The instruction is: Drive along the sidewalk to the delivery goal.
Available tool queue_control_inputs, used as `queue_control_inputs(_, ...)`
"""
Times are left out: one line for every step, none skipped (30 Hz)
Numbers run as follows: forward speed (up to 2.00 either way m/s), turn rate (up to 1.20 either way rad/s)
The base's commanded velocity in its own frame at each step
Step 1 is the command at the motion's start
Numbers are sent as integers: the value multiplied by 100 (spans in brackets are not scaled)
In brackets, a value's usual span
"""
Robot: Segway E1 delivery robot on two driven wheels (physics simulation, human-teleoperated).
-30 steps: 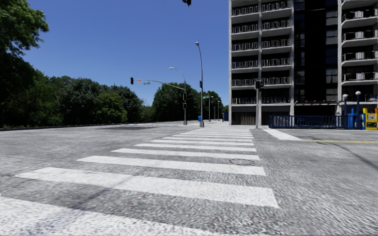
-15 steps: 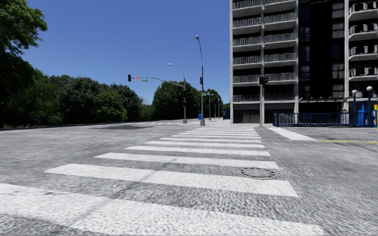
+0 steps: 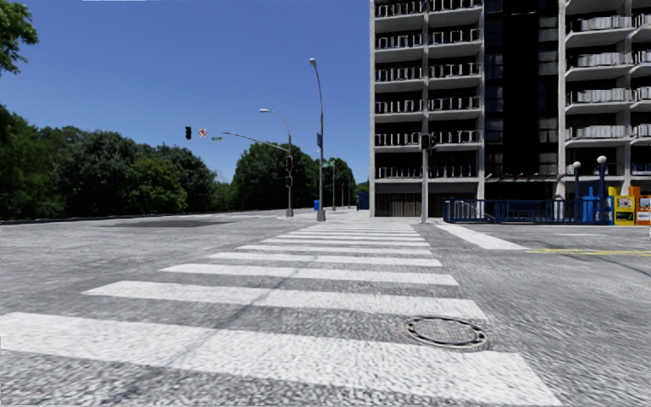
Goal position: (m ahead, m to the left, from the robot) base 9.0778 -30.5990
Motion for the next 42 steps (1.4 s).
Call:
queue_control_inputs(135, -43)
queue_control_inputs(135, -43)
queue_control_inputs(136, -43)
queue_control_inputs(136, -43)
queue_control_inputs(144, -43)
queue_control_inputs(144, -43)
queue_control_inputs(200, -43)
queue_control_inputs(200, -43)
queue_control_inputs(200, -43)
queue_control_inputs(200, -41)
queue_control_inputs(200, -34)
queue_control_inputs(200, -30)
queue_control_inputs(200, -30)
queue_control_inputs(200, -30)
queue_control_inputs(200, -30)
queue_control_inputs(200, -30)
queue_control_inputs(200, -30)
queue_control_inputs(200, -30)
queue_control_inputs(200, -30)
queue_control_inputs(200, -30)
queue_control_inputs(200, -30)
queue_control_inputs(200, -30)
queue_control_inputs(200, -28)
queue_control_inputs(200, -4)
queue_control_inputs(200, 0)
queue_control_inputs(200, 0)
queue_control_inputs(200, 0)
queue_control_inputs(200, 0)
queue_control_inputs(200, 0)
queue_control_inputs(200, 0)
queue_control_inputs(200, 0)
queue_control_inputs(200, 0)
queue_control_inputs(200, 0)
queue_control_inputs(200, 0)
queue_control_inputs(200, 0)
queue_control_inputs(200, 0)
queue_control_inputs(200, 0)
queue_control_inputs(200, 0)
queue_control_inputs(200, 0)
queue_control_inputs(200, 0)
queue_control_inputs(200, 0)
queue_control_inputs(200, 0)
